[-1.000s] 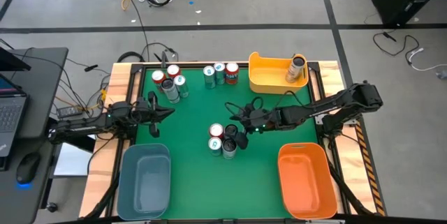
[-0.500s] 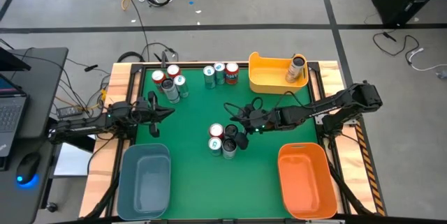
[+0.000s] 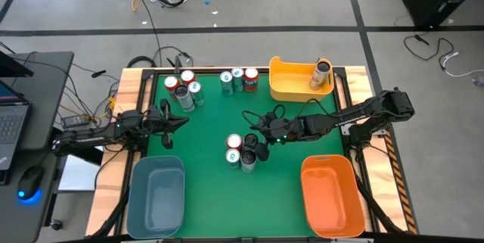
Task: Sort soda cans
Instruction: Put the white-blue soda can into the yellow bin
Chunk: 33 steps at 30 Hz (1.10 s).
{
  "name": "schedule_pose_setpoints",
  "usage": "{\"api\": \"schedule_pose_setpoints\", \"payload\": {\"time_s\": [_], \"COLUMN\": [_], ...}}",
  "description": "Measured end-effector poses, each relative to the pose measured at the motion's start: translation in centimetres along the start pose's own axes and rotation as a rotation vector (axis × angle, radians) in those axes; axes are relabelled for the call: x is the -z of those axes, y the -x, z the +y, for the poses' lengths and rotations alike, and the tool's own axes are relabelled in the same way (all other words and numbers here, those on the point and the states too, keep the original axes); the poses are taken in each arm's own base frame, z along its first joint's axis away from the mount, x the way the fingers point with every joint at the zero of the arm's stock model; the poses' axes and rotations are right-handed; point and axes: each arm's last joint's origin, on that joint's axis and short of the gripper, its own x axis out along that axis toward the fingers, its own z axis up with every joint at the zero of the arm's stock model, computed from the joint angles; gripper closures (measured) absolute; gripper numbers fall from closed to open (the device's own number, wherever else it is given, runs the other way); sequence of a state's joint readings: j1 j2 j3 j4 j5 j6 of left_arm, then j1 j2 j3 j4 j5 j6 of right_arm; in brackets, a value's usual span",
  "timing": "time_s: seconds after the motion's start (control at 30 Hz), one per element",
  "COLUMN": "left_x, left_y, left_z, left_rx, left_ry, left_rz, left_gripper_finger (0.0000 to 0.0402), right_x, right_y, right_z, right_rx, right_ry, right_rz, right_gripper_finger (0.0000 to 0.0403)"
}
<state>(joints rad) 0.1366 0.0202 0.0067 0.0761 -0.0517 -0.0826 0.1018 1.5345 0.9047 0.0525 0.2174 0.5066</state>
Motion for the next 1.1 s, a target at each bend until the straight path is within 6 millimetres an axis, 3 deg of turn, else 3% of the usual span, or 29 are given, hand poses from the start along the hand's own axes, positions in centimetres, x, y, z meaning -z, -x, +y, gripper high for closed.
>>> {"api": "schedule_pose_setpoints", "payload": {"time_s": [0.4, 0.7, 0.83, 1.1], "left_x": [0.0, 0.0, 0.0, 0.0], "left_y": [0.0, 0.0, 0.0, 0.0], "left_z": [0.0, 0.0, 0.0, 0.0], "left_rx": [0.000, 0.000, 0.000, 0.002], "left_ry": [0.000, -0.001, -0.001, -0.002], "left_rz": [0.001, 0.001, 0.001, 0.001], "left_gripper_finger": [0.0392, 0.0392, 0.0392, 0.0392], "right_x": [-0.8, -4.1, -5.3, -4.7], "right_y": [0.0, 0.9, 1.8, 2.4], "right_z": [-0.3, 1.1, 1.8, 1.9], "right_rx": [0.024, 0.043, 0.066, 0.072], "right_ry": [0.072, 0.201, 0.227, 0.201], "right_rz": [0.000, -0.019, 0.048, 0.184], "right_gripper_finger": [0.0030, 0.0030, 0.0025, 0.0018]}}
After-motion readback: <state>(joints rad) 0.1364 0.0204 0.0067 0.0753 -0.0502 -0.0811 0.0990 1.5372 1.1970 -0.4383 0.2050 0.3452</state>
